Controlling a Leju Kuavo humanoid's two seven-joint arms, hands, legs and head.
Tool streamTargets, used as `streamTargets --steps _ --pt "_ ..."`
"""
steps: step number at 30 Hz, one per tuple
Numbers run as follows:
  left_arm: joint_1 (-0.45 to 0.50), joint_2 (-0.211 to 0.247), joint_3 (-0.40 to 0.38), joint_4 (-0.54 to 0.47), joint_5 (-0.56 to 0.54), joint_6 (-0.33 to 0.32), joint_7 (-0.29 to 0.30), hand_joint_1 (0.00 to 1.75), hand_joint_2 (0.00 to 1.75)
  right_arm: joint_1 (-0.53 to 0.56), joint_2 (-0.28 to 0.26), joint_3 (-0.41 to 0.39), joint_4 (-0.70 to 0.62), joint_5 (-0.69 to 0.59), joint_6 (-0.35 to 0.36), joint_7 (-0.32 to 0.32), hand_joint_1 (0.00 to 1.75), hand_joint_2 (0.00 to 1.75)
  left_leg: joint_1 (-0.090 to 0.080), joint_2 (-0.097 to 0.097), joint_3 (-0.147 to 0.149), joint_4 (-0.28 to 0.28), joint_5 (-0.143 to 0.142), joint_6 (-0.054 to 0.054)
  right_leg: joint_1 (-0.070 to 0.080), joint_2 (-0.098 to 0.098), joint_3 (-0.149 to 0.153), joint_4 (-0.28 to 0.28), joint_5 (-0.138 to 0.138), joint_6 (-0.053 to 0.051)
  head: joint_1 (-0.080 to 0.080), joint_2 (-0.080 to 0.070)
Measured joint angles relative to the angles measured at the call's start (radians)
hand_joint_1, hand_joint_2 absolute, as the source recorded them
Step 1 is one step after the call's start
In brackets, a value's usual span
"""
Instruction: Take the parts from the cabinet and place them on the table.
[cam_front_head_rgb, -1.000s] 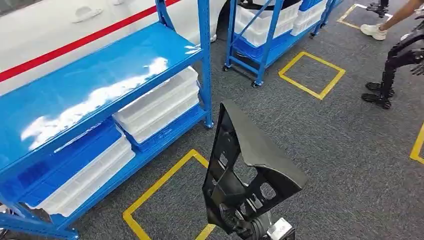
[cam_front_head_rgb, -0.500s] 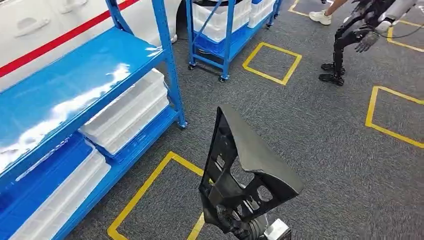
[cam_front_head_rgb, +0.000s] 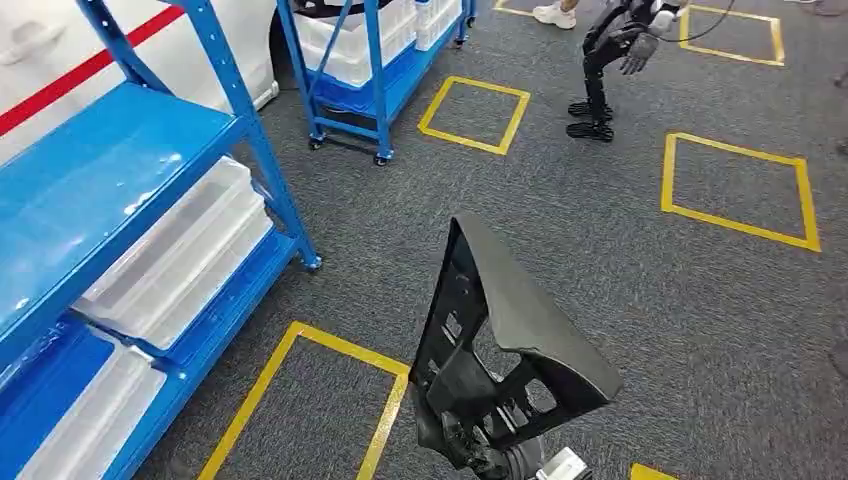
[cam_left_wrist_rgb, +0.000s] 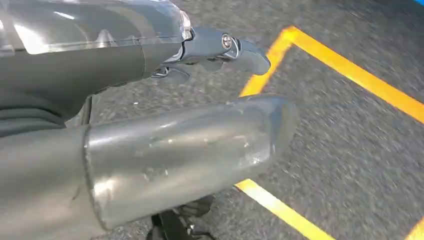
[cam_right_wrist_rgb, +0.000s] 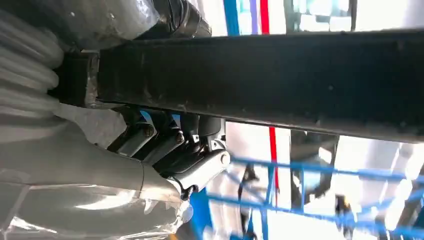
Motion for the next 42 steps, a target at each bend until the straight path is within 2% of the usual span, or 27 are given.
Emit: streamTargets --steps 1,5,6,7,9,10,11,12,14,15,16,20,22,23,25,26,28,29,30,31,35,36,37,38,40,41,42 --pt "0.0 -0.001 0.0 0.0 0.002 0.001 -0.001 0.0 0.0 0.002 -0.002 0.0 -0.003 -0.003 -0.006 -0.001 1.75 1.75 0.001 -0.015 0.001 -0.02 -0.006 0.003 0.005 0.011 -0.006 0.004 -0.001 0.007 0.0 0.0" --pt "-0.005 0.001 -0.003 0.0 0.011 0.002 -0.002 0.0 0.0 0.029 -0.011 -0.002 -0.019 -0.006 -0.032 -0.008 1.75 1.75 -0.004 0.027 0.011 -0.041 0.009 0.014 -0.006 0.052 -0.018 -0.006 0.016 0.039 0.0 0.0" --pt "-0.006 0.001 -0.005 0.0 0.011 0.0 -0.002 0.0 0.0 0.034 -0.016 -0.005 -0.024 -0.006 -0.035 -0.01 1.75 1.75 -0.001 0.046 0.019 -0.054 0.018 0.019 -0.002 -0.016 -0.027 0.019 -0.002 0.037 0.0 0.0" --pt "-0.005 0.001 -0.006 0.0 0.011 -0.001 -0.002 0.0 0.0 0.034 -0.018 -0.007 -0.03 -0.006 -0.038 -0.01 1.75 1.75 -0.002 0.057 0.02 -0.058 0.02 0.028 0.0 -0.058 -0.048 0.063 -0.037 0.04 0.0 0.0" --pt "0.002 0.001 -0.009 0.0 0.011 -0.003 0.002 0.0 0.0 0.034 -0.021 -0.011 -0.045 -0.006 -0.048 -0.011 1.75 1.75 -0.006 0.09 0.02 -0.057 0.019 0.03 -0.006 -0.087 -0.126 0.226 -0.122 0.048 0.0 0.0" --pt "0.003 0.001 -0.011 0.0 0.01 -0.002 0.003 0.0 0.0 0.037 -0.022 -0.014 -0.052 -0.004 -0.052 -0.011 1.75 1.75 -0.007 0.107 0.02 -0.057 0.017 0.029 -0.01 -0.087 -0.161 0.297 -0.144 0.054 0.0 0.0" --pt "0.003 0.001 -0.012 0.0 0.01 -0.002 0.003 0.0 0.0 0.041 -0.024 -0.016 -0.056 0.0 -0.053 -0.011 1.75 1.75 -0.007 0.119 0.02 -0.056 0.015 0.028 -0.014 -0.089 -0.169 0.312 -0.139 0.057 0.0 0.0" --pt "0.002 0.001 -0.013 0.0 0.011 -0.002 0.003 0.0 0.0 0.045 -0.026 -0.019 -0.062 0.003 -0.056 -0.011 1.75 1.75 -0.007 0.132 0.022 -0.056 0.012 0.025 -0.018 -0.093 -0.152 0.281 -0.112 0.061 0.0 0.0" --pt "0.001 0.0 -0.014 0.0 0.012 -0.003 0.003 0.0 0.0 0.05 -0.027 -0.026 -0.076 0.008 -0.063 -0.011 1.75 1.75 -0.006 0.152 0.03 -0.055 0.005 0.019 -0.022 -0.108 -0.071 0.137 -0.04 0.063 0.0 0.0" --pt "0.0 -0.002 -0.015 0.0 0.011 -0.004 0.002 0.0 0.0 0.052 -0.027 -0.029 -0.087 0.014 -0.067 -0.011 1.75 1.75 -0.007 0.164 0.038 -0.051 -0.003 0.011 -0.021 -0.153 -0.002 0.02 0.001 0.061 0.0 0.0" --pt "0.0 -0.002 -0.016 0.0 0.011 -0.004 0.002 0.0 0.0 0.051 -0.027 -0.03 -0.093 0.018 -0.068 -0.011 1.75 1.75 -0.015 0.171 0.036 -0.046 -0.01 0.003 -0.009 -0.192 0.009 0.001 -0.017 0.05 0.0 0.0" --pt "-0.003 -0.007 -0.019 0.0 0.01 -0.003 0.006 0.0 0.0 0.062 -0.029 -0.035 -0.122 0.038 -0.071 -0.006 1.75 1.75 -0.014 0.209 0.05 -0.046 -0.02 -0.015 -0.008 -0.138 -0.001 -0.002 -0.012 0.027 0.0 0.0" --pt "-0.002 -0.012 -0.02 0.0 0.009 -0.002 0.011 0.0 0.0 0.068 -0.03 -0.038 -0.142 0.045 -0.071 -0.005 1.75 1.75 -0.005 0.129 0.03 0.011 -0.07 -0.023 -0.014 -0.116 0.004 -0.01 -0.007 0.012 0.0 0.0" --pt "0.001 -0.013 -0.02 0.0 0.009 -0.002 0.014 0.0 0.0 0.066 -0.03 -0.039 -0.146 0.046 -0.071 -0.005 1.75 1.75 -0.003 0.101 -0.005 0.086 -0.112 -0.024 -0.012 -0.107 0.002 -0.01 -0.007 0.007 0.0 0.0" --pt "0.006 -0.013 -0.02 0.0 0.009 -0.002 0.016 0.0 0.0 0.068 -0.03 -0.039 -0.152 0.049 -0.071 -0.003 1.75 1.75 -0.004 0.084 -0.086 0.249 -0.176 -0.024 -0.008 -0.08 0.001 -0.01 -0.006 0.005 0.0 0.0" --pt "0.009 -0.014 -0.02 0.0 0.009 -0.002 0.018 0.0 0.0 0.068 -0.03 -0.039 -0.153 0.05 -0.071 -0.001 1.75 1.75 -0.004 0.084 -0.113 0.294 -0.177 -0.023 -0.005 -0.065 0.001 -0.009 -0.006 0.005 0.0 0.0" --pt "0.01 -0.016 -0.02 0.0 0.01 -0.003 0.018 0.0 0.0 0.068 -0.03 -0.039 -0.153 0.052 -0.071 0.004 1.75 1.75 -0.004 0.08 -0.092 0.222 -0.103 -0.015 -0.003 -0.035 0.005 -0.007 -0.006 0.005 0.0 0.0" --pt "0.01 -0.016 -0.02 0.0 0.01 -0.003 0.018 0.0 0.0 0.067 -0.03 -0.039 -0.153 0.052 -0.071 0.006 1.75 1.75 -0.004 0.071 -0.053 0.129 -0.049 -0.01 -0.003 -0.02 0.007 -0.006 -0.006 0.005 0.0 0.0" --pt "0.01 -0.016 -0.02 0.0 0.01 -0.004 0.018 0.0 0.0 0.067 -0.03 -0.039 -0.154 0.052 -0.071 0.006 1.75 1.75 -0.004 0.042 -0.016 0.041 -0.004 -0.006 -0.003 -0.009 0.008 -0.004 -0.006 0.006 0.0 0.0" --pt "0.01 -0.016 -0.02 0.0 0.011 -0.004 0.018 0.0 0.0 0.066 -0.03 -0.039 -0.154 0.052 -0.071 0.006 1.75 1.75 -0.005 -0.006 0.001 -0.002 -0.006 -0.002 -0.002 0.001 0.006 -0.002 -0.006 0.009 0.0 0.0" --pt "0.006 -0.017 -0.02 0.0 0.015 -0.006 0.019 0.0 0.0 0.068 -0.03 -0.039 -0.154 0.054 -0.071 0.006 1.75 1.75 -0.011 0.024 0.007 -0.022 -0.001 0.007 -0.009 0.048 -0.012 -0.006 0.009 0.039 0.0 0.0" --pt "0.004 -0.018 -0.02 0.0 0.015 -0.006 0.018 0.0 0.0 0.068 -0.03 -0.04 -0.154 0.054 -0.074 0.006 1.75 1.75 0.002 0.042 0.009 -0.037 0.011 0.017 -0.008 0.037 -0.014 0.005 0.002 0.042 0.0 0.0" --pt "0.003 -0.018 -0.02 0.0 0.015 -0.006 0.018 0.0 0.0 0.068 -0.03 -0.04 -0.154 0.051 -0.076 0.006 1.75 1.75 -0.002 0.053 0.009 -0.042 0.014 0.023 0.0 -0.024 -0.029 0.034 -0.026 0.043 0.0 0.0" --pt "0.004 -0.018 -0.02 0.0 0.016 -0.006 0.018 0.0 0.0 0.065 -0.031 -0.041 -0.154 0.051 -0.077 0.006 1.75 1.75 -0.005 0.066 0.009 -0.042 0.016 0.028 0.0 -0.059 -0.057 0.09 -0.064 0.045 0.0 0.0" --pt "0.007 -0.018 -0.02 0.0 0.017 -0.006 0.018 0.0 0.0 0.065 -0.031 -0.041 -0.154 0.046 -0.08 0.006 1.75 1.75 -0.01 0.095 0.006 -0.041 0.015 0.029 -0.005 -0.086 -0.126 0.239 -0.135 0.051 0.0 0.0" --pt "0.007 -0.018 -0.02 0.0 0.017 -0.006 0.017 0.0 0.0 0.066 -0.031 -0.042 -0.154 0.043 -0.081 0.006 1.75 1.75 -0.011 0.111 0.004 -0.04 0.014 0.03 -0.008 -0.088 -0.152 0.295 -0.149 0.055 0.0 0.0" --pt "0.007 -0.018 -0.02 0.0 0.016 -0.006 0.017 0.0 0.0 0.068 -0.031 -0.042 -0.154 0.042 -0.081 0.006 1.75 1.75 -0.011 0.126 0.004 -0.039 0.013 0.029 -0.011 -0.09 -0.152 0.299 -0.137 0.058 0.0 0.0"
